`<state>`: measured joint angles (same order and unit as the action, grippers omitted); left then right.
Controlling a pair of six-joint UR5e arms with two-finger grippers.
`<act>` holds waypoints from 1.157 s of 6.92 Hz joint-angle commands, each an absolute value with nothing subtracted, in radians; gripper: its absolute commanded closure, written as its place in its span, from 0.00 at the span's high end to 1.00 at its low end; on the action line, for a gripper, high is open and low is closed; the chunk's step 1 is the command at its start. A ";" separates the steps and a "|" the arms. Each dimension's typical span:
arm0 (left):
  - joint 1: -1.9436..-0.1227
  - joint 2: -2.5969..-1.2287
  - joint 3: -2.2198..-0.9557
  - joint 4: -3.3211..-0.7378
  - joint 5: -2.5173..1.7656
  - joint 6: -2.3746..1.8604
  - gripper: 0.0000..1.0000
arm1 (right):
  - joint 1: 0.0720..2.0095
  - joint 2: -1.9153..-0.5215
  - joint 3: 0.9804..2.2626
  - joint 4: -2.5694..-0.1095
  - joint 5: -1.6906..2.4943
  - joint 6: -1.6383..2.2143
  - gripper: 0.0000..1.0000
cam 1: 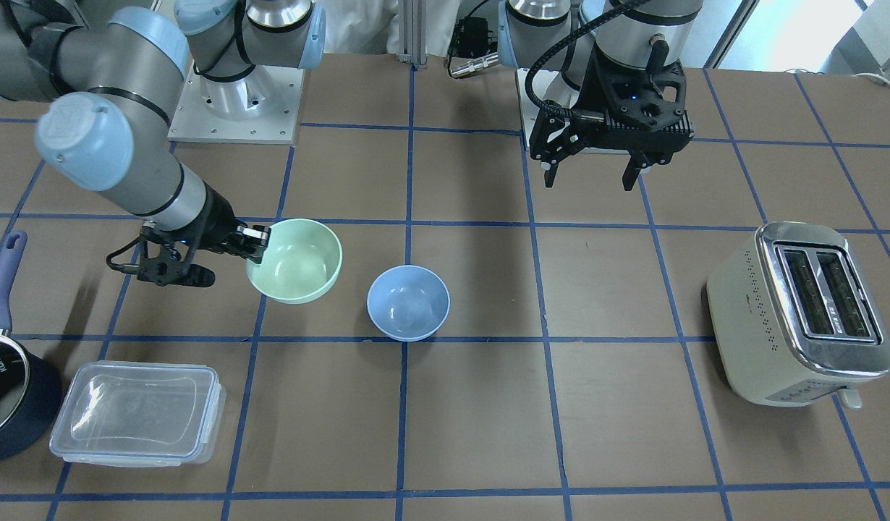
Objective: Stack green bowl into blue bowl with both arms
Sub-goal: 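Carry the green bowl with the right gripper and lower it into the blue bowl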
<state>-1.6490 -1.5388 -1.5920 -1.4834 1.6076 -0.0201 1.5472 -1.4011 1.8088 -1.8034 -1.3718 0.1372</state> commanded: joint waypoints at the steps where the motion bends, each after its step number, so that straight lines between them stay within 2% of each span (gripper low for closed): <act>1: -1.649 -1.540 -1.592 -1.482 1.608 -0.020 1.00 | 1.696 -1.310 1.752 -1.882 -1.361 0.358 0.00; 3: -1.649 -1.542 -1.592 -1.482 1.608 -0.021 1.00 | 1.790 -1.225 1.750 -1.922 -1.358 0.409 0.00; 6: -1.649 -1.542 -1.594 -1.482 1.609 -0.020 1.00 | 1.796 -1.210 1.750 -1.951 -1.330 0.405 0.01; 7: -1.649 -1.542 -1.594 -1.482 1.608 -0.021 1.00 | 1.796 -1.210 1.749 -1.953 -1.342 0.402 0.93; 8: -1.649 -1.542 -1.594 -1.482 1.608 -0.021 1.00 | 1.795 -1.216 1.747 -1.953 -1.348 0.402 1.00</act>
